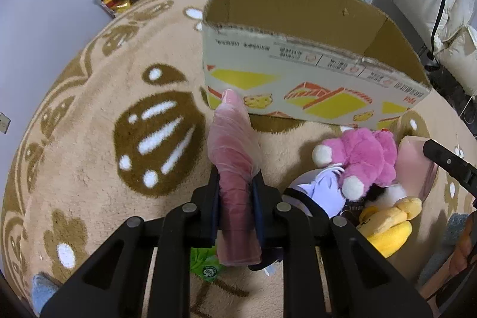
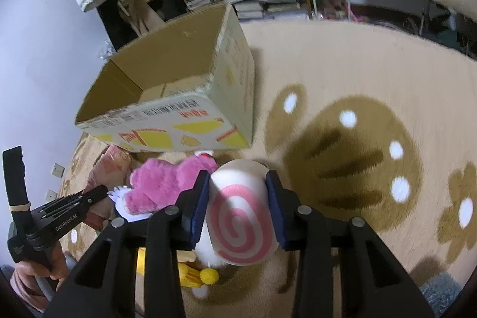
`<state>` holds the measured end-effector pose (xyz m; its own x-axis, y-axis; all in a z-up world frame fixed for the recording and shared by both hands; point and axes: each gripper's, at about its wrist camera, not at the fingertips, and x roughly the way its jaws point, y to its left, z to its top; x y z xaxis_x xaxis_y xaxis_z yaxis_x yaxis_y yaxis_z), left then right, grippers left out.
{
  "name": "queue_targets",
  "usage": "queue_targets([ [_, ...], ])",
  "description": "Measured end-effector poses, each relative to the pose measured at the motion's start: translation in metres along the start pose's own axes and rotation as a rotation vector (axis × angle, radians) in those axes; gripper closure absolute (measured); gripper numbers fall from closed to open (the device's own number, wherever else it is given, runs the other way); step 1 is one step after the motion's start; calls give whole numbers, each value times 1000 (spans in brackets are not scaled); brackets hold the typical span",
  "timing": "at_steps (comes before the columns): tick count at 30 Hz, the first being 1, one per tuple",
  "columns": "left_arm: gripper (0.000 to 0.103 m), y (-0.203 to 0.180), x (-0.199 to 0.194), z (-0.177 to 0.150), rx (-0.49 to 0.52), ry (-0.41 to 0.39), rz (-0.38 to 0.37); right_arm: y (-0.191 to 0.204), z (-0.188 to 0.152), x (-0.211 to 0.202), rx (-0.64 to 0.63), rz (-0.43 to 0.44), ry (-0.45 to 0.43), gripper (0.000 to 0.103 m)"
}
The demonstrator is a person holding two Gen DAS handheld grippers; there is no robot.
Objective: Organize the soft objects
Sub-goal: 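Carry the towel roll with the left tool while the right carries the cushion to the box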
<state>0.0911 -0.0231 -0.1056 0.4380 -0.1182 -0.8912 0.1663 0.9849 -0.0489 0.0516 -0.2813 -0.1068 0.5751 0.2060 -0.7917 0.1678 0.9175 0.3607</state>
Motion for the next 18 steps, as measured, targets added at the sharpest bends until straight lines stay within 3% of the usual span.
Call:
queue_targets([
  [8,86,0,-32,-5,8,-109,49,9,4,-14,-34,43,-70,75],
  [18,86,-4,-92,-3,35,-351,135,31,4,-48,-120,64,-224,76],
])
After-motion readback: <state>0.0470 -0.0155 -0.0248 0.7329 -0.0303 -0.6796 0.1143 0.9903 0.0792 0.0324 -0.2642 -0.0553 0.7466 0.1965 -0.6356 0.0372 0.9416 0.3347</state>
